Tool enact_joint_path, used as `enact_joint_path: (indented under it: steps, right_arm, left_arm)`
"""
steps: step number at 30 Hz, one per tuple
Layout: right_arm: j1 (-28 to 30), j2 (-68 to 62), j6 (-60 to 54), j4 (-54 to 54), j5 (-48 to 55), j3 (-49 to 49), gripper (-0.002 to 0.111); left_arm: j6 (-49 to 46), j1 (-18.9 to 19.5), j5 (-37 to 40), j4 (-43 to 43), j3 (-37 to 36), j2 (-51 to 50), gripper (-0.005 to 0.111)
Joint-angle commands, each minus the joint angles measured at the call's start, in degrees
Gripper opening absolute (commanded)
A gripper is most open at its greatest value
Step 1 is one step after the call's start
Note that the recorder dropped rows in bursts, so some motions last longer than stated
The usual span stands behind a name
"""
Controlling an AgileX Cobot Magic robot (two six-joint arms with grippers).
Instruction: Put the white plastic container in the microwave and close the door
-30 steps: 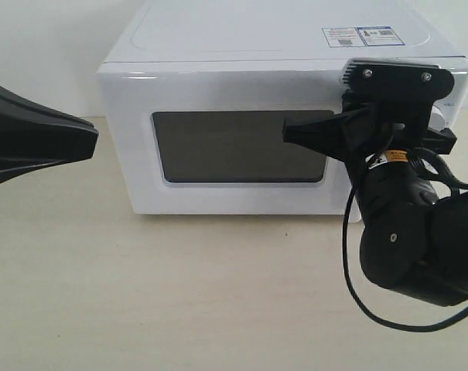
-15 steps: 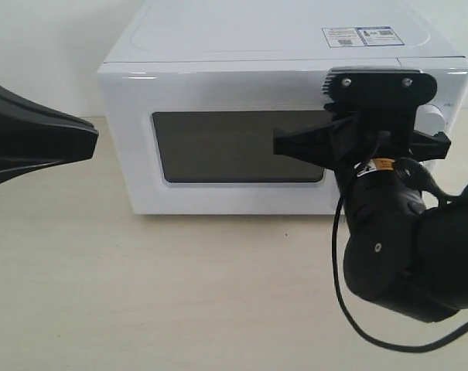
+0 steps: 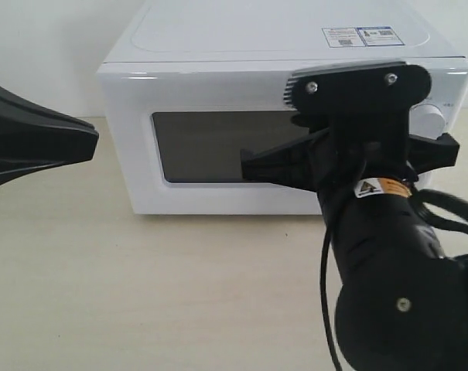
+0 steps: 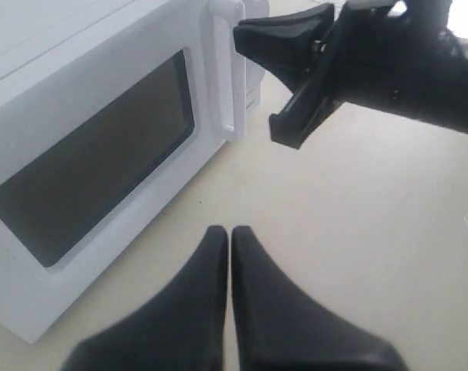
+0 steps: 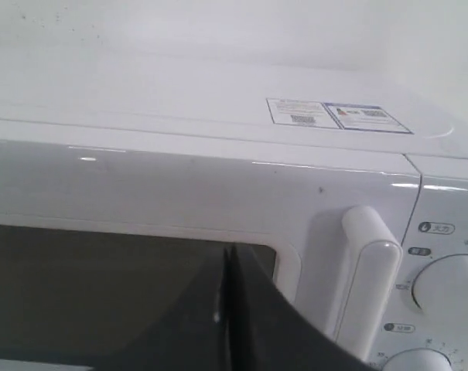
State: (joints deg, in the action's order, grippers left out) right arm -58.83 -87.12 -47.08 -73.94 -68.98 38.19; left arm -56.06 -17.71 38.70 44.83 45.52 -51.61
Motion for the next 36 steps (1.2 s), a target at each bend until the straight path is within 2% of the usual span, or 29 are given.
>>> enact_joint_path:
  steps: [1, 7, 11, 17, 23, 30, 36]
  right_arm:
    - [-5.9, 6.4, -6.9, -4.0, -1.0, -1.3, 0.0]
    - [-14.7, 16.3, -8.8, -4.0, -1.0, -7.0, 0.0]
    - [-18.4, 24.3, -10.0, -4.7, -1.0, -9.8, 0.0]
    - [-19.0, 33.7, -15.3, -9.4, -1.0, -12.7, 0.0]
    - [-19.0, 38.3, -16.0, -11.7, -1.0, -14.4, 0.0]
    - [-19.0, 38.5, -16.0, -11.8, -1.0, -14.4, 0.0]
    - [-19.0, 38.5, -11.0, -11.7, -1.0, -14.4, 0.0]
  left_arm:
    - [-0.2, -0.2, 0.3, 0.2, -0.3, -0.1, 0.004]
    - [-0.2, -0.2, 0.3, 0.3, -0.3, -0.1, 0.004]
    - [-0.2, -0.2, 0.7, 1.2, -0.3, -0.1, 0.004]
    - [-0.5, -0.2, 2.3, 4.6, -0.3, 1.2, 0.004]
    - [-0.7, -0.2, 2.7, 9.9, -0.3, 2.7, 0.004]
    - [-4.3, -0.2, 9.6, 26.2, -0.3, 4.7, 0.004]
    - [-4.4, -0.2, 9.1, 26.5, -0.3, 5.2, 0.004]
